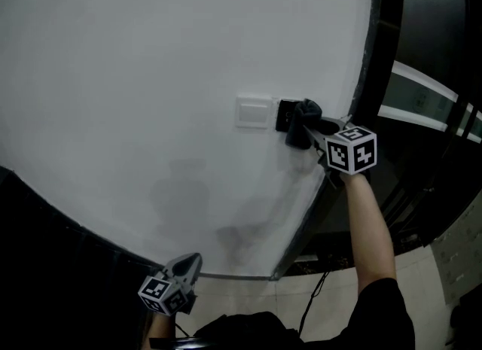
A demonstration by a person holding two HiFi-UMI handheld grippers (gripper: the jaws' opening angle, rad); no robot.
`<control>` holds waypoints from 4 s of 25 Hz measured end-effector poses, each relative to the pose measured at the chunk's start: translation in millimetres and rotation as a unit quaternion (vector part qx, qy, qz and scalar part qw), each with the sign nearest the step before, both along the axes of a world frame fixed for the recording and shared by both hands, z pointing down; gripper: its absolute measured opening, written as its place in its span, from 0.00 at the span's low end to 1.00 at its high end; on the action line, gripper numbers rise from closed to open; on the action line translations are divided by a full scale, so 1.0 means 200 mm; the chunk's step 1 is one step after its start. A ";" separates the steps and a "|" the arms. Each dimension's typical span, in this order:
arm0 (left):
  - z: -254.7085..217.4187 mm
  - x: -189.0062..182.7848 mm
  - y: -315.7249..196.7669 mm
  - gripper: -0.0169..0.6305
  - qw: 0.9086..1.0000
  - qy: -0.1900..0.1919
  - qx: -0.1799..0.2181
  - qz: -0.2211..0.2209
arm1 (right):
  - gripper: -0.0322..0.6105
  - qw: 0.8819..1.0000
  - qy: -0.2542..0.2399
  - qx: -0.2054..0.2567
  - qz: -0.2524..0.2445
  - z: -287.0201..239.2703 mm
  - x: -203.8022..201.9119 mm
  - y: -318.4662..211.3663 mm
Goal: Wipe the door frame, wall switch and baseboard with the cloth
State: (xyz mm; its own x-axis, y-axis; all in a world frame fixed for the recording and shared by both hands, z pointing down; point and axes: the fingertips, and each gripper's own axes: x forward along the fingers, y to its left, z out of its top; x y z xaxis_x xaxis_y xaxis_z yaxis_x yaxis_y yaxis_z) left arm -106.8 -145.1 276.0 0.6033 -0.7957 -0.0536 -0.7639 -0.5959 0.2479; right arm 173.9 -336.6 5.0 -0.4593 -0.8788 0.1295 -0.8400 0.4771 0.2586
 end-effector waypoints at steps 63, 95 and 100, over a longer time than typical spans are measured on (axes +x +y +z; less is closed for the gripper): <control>-0.05 -0.06 0.05 0.01 0.999 0.032 0.008 -0.013 | 0.19 0.998 0.040 0.040 -0.018 -0.02 -0.31 -0.02; -0.05 0.05 0.11 0.01 1.000 0.011 -0.001 -0.002 | 0.20 0.999 0.005 0.030 0.034 0.03 0.06 0.00; -0.07 0.03 0.12 0.01 1.000 0.008 0.003 -0.002 | 0.20 0.998 -0.001 0.034 0.044 0.04 0.09 0.00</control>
State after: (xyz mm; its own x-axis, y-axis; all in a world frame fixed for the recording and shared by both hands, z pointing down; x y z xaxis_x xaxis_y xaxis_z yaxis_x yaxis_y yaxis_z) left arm -101.4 -120.3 262.2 0.5995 -0.7975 -0.0674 -0.7622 -0.5946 0.2561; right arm 192.4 -335.8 12.9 -0.3803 -0.9223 0.0680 -0.8780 0.3832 0.2868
